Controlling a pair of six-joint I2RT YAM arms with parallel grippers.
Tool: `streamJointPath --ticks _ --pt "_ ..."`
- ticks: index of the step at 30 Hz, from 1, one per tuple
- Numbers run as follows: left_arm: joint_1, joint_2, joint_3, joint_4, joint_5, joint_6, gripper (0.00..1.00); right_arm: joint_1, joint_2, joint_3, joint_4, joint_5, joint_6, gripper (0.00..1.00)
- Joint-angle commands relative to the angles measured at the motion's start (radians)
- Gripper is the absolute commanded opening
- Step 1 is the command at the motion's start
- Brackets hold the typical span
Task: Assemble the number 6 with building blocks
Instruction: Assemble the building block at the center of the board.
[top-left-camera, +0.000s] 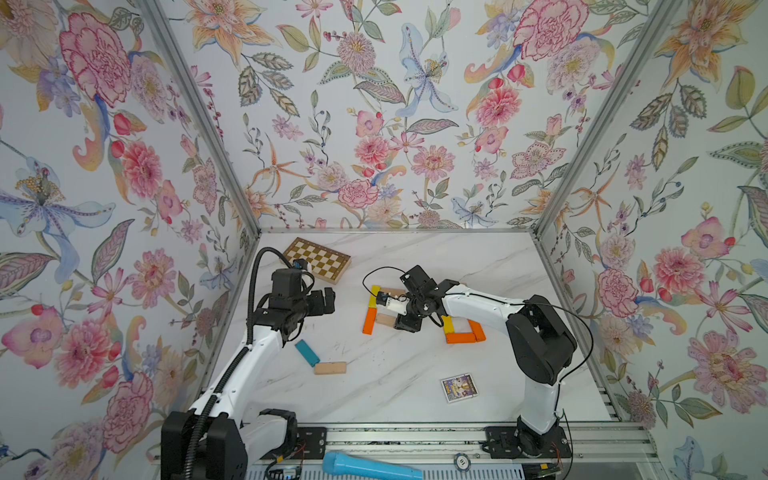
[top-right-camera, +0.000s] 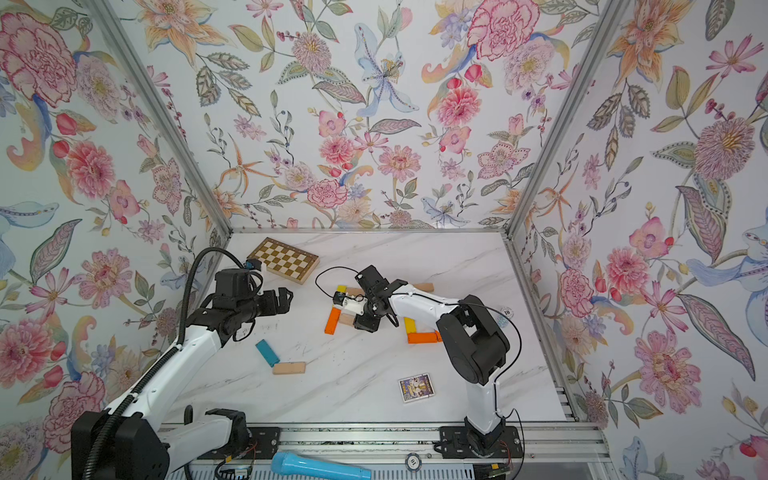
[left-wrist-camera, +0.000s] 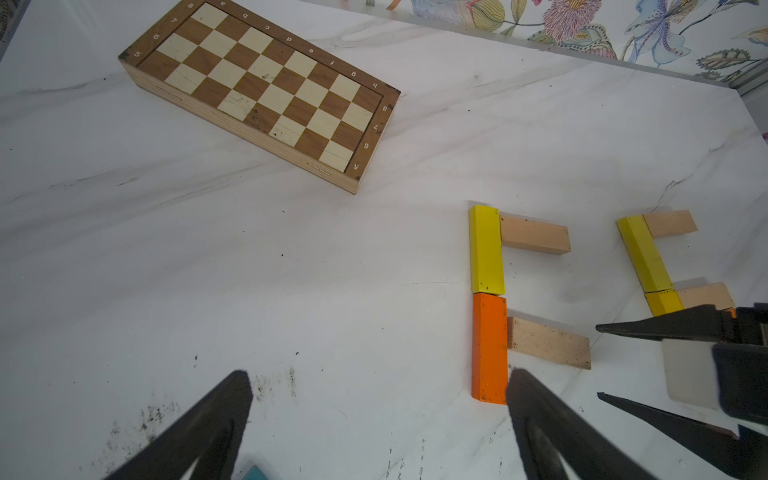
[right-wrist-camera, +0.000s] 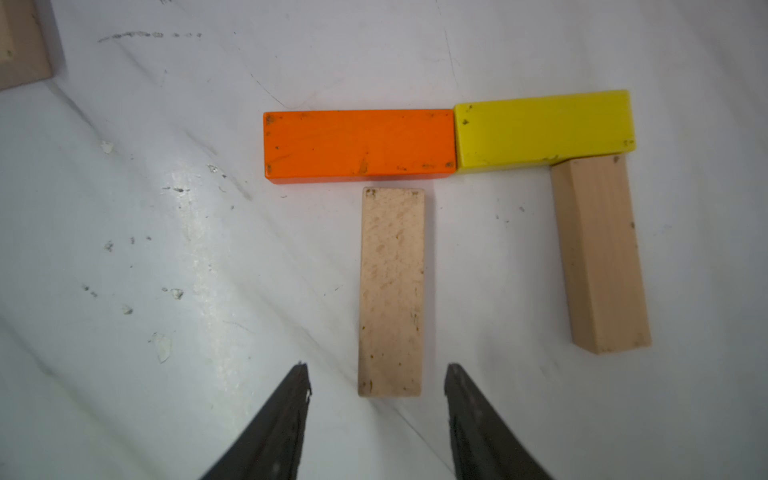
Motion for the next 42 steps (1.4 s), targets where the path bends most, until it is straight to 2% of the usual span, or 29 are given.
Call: streamJointPath --ticks 1,14,17,28,42 --pt "-0.001 0.003 -0.008 0.011 0.015 0.026 0.99 -0.006 0.045 0.042 -0.035 -0.019 -0.037 0.55" --pt "0.000 0.018 -0.003 0.006 0.010 0.025 0.99 -0.014 0.139 0.098 -0.039 0.049 -0.084 0.53" --pt "0.000 0.018 -0.003 0.004 0.006 0.024 0.99 -0.016 0.151 0.102 -0.041 0.056 -0.095 0.50" --pt "0.000 0.026 -0.001 -0.002 -0.010 0.021 0.99 -0.019 0.175 0.120 -0.050 0.060 -0.121 0.31" --pt "0.000 0.037 0.004 -0.007 -0.013 0.019 0.99 -0.019 0.185 0.132 -0.059 0.061 -0.121 0.27"
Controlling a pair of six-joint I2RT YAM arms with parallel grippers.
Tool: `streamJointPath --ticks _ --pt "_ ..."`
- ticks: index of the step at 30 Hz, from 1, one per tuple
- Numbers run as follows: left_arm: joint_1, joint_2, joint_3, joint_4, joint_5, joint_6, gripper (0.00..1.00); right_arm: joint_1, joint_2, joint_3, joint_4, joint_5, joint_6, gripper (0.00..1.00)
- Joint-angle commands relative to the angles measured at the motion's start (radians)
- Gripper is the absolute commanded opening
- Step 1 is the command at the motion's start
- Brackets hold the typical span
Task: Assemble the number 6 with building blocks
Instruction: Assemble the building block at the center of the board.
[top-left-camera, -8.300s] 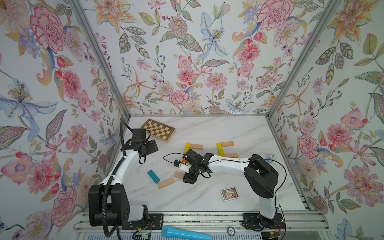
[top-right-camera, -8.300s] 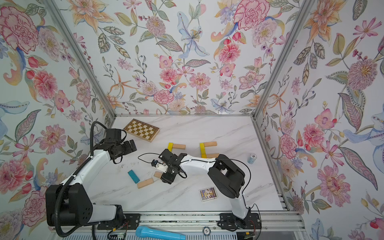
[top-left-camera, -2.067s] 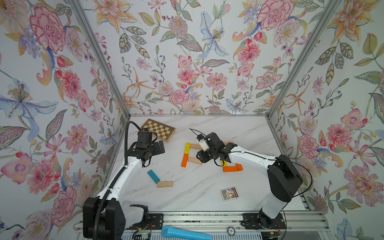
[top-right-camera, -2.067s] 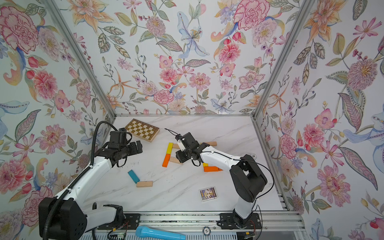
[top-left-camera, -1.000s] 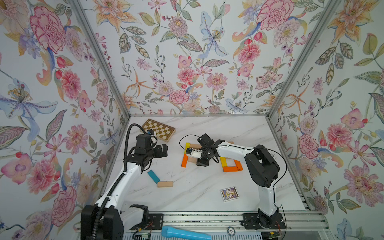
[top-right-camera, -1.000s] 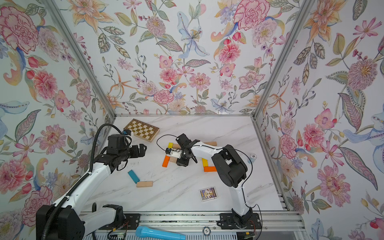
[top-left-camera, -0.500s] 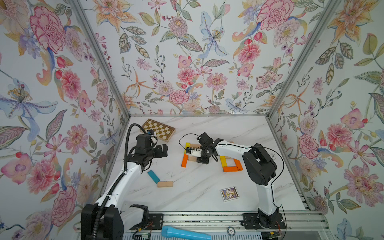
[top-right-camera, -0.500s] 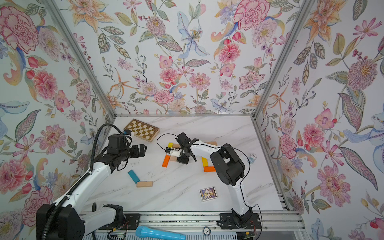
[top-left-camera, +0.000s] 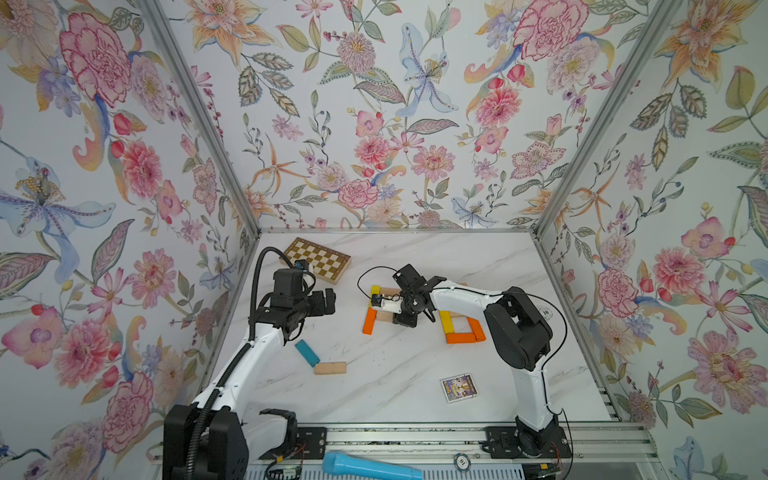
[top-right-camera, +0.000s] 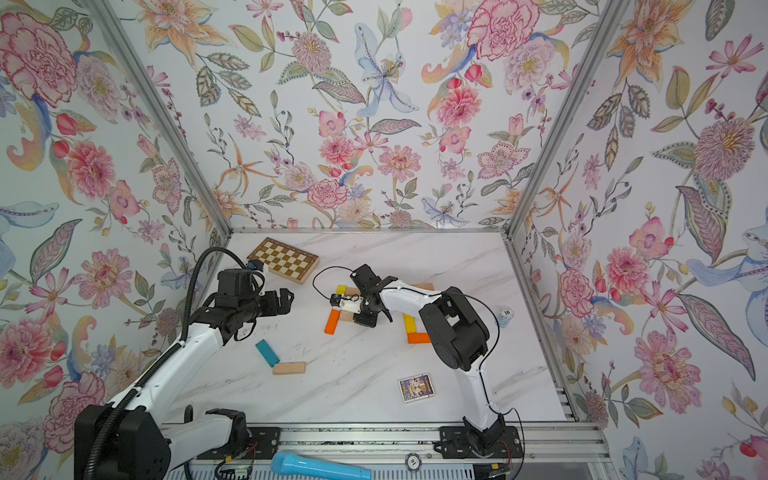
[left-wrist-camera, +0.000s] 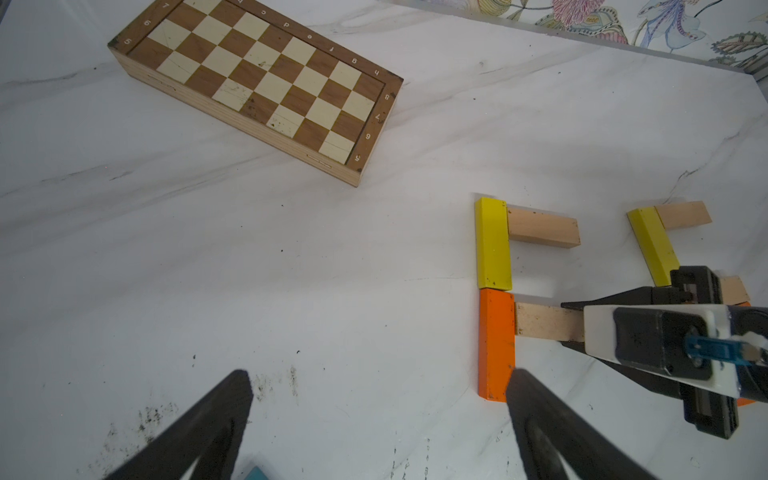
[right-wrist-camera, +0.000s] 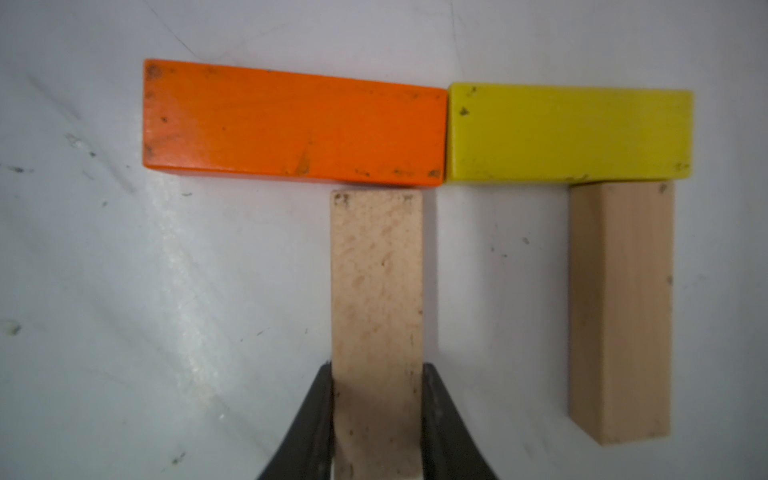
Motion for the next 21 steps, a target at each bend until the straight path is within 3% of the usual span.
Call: streamJointPath --ticks 1,21 --pt "0.000 0.010 0.004 -0.007 -0.011 0.008 0.99 -0.006 0.040 0.015 -0.043 0.009 -0.007 0.26" --pt "0.000 0.017 0.005 -0.009 -0.008 0.005 0.99 -0.004 0.052 0.021 -0.044 0.022 0.007 0.25"
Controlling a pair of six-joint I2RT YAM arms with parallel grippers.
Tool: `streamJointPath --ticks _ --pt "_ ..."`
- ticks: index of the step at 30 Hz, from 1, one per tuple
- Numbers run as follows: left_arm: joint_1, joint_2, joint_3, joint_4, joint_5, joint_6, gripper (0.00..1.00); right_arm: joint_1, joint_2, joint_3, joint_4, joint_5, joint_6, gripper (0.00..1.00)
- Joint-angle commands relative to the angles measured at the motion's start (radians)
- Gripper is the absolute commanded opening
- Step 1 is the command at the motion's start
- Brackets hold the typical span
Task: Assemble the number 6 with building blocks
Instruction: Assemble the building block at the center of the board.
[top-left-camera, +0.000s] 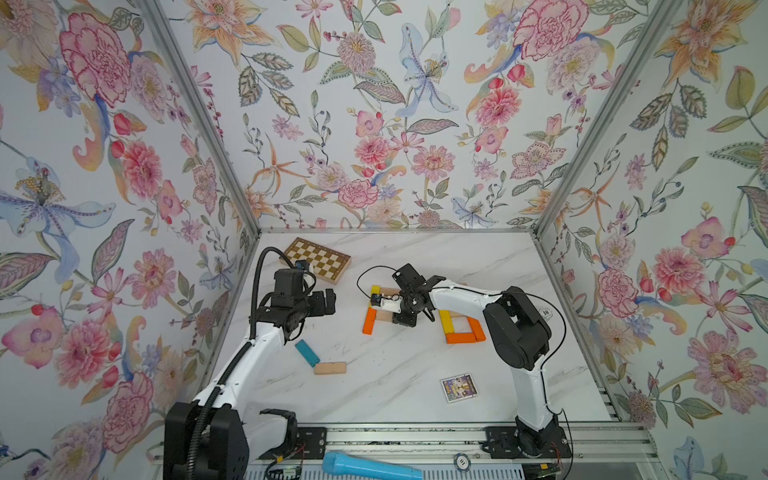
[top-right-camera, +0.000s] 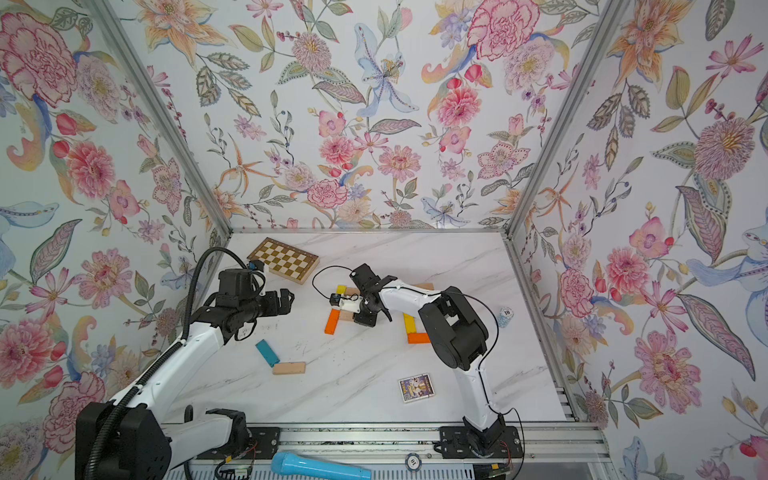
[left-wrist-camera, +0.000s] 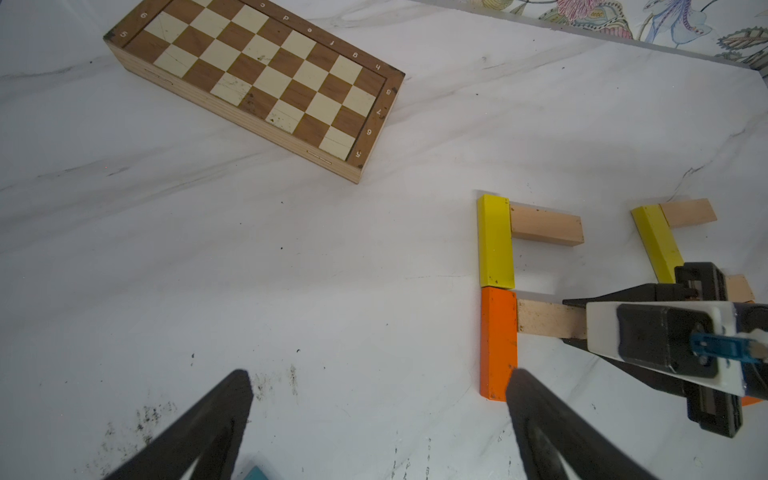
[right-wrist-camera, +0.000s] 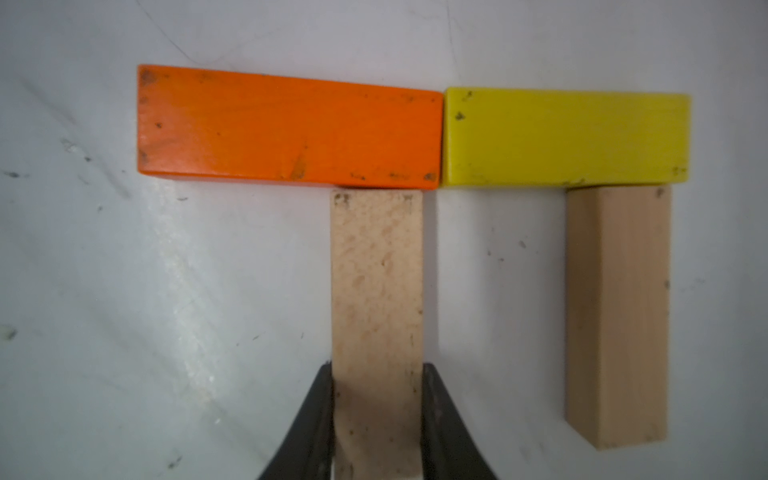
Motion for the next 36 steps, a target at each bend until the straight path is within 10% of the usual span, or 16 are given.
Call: streamJointPath --ticks 1,36 --pt "0.000 0.007 0.005 -0.008 -0.008 0.005 0.99 -0.004 0.044 0.008 -0.036 0.021 0.008 0.25" --pt "0.000 0.012 0.007 -0.009 -0.004 0.003 0.99 -0.008 0.050 0.013 -0.037 0.045 0.049 0.25"
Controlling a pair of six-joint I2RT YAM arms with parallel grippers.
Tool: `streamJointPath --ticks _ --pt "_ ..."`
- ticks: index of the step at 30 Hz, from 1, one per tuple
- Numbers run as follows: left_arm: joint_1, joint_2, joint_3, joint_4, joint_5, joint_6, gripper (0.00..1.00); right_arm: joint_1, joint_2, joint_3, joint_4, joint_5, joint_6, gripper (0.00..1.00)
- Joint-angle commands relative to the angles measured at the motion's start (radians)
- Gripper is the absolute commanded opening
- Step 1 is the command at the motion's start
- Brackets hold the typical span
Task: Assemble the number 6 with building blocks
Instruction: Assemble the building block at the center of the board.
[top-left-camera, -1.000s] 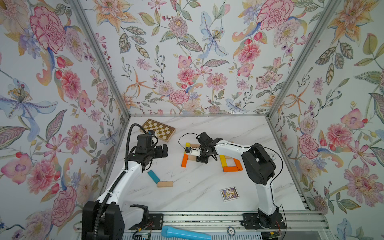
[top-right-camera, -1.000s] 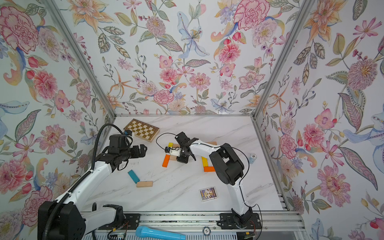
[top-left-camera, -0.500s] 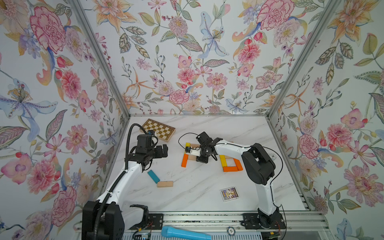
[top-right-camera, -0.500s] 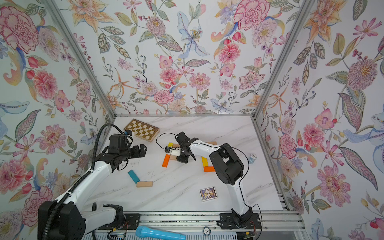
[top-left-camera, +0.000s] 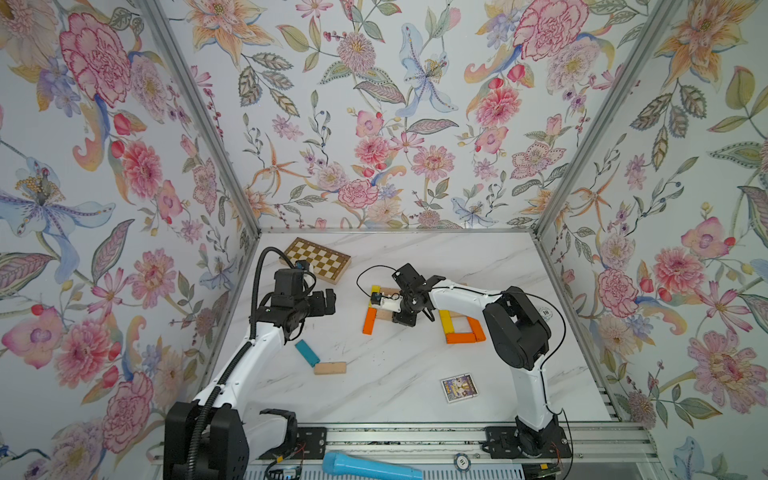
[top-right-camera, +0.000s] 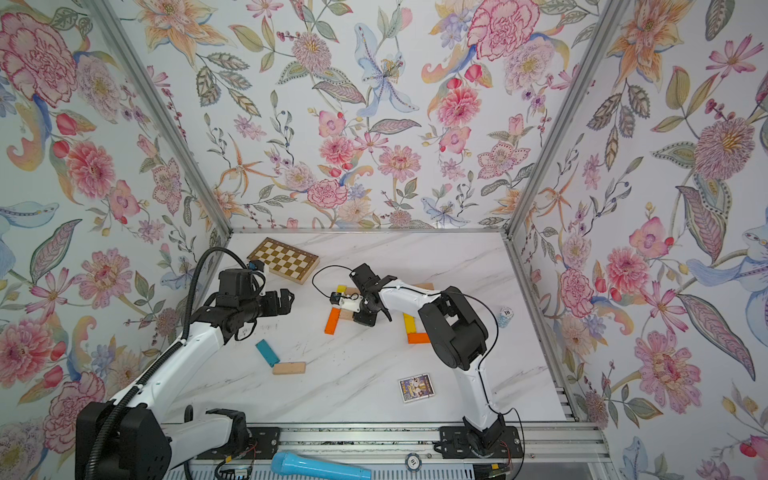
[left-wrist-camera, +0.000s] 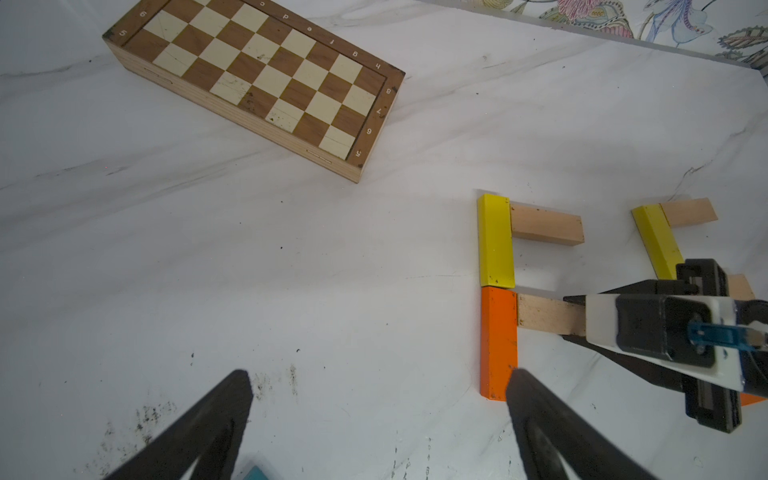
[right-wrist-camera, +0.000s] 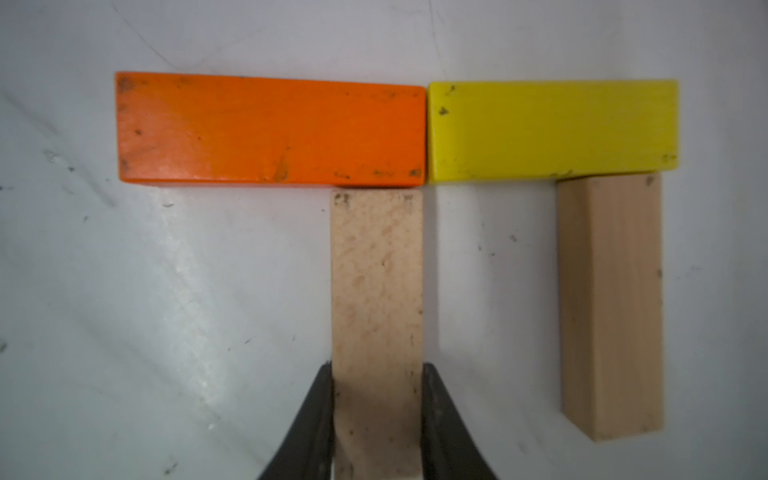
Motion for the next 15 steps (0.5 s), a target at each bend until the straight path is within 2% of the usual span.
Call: streamJointPath --ticks 1,4,6,10,15 --pt "0.000 0.011 0.007 -0.010 -0.003 0.002 0.99 -0.008 0.045 0.006 -0.038 0.030 0.016 0.28" --pt "0.000 0.010 0.011 -0.011 -0.008 0.005 0.99 -0.008 0.030 0.006 -0.038 0.037 0.026 0.46" --pt "0.000 0.011 0.014 -0.009 -0.018 0.002 0.99 -0.010 0.008 0.012 -0.034 0.045 0.033 0.51" --pt "0.000 0.021 0.013 -0.011 -0.031 -0.018 0.99 -0.014 -0.068 0.002 0.026 0.042 0.092 0.55" --pt "-0.001 0.042 0.035 -0.037 -0.029 -0.076 0.99 -0.006 -0.218 -0.094 0.186 -0.027 0.210 0.57"
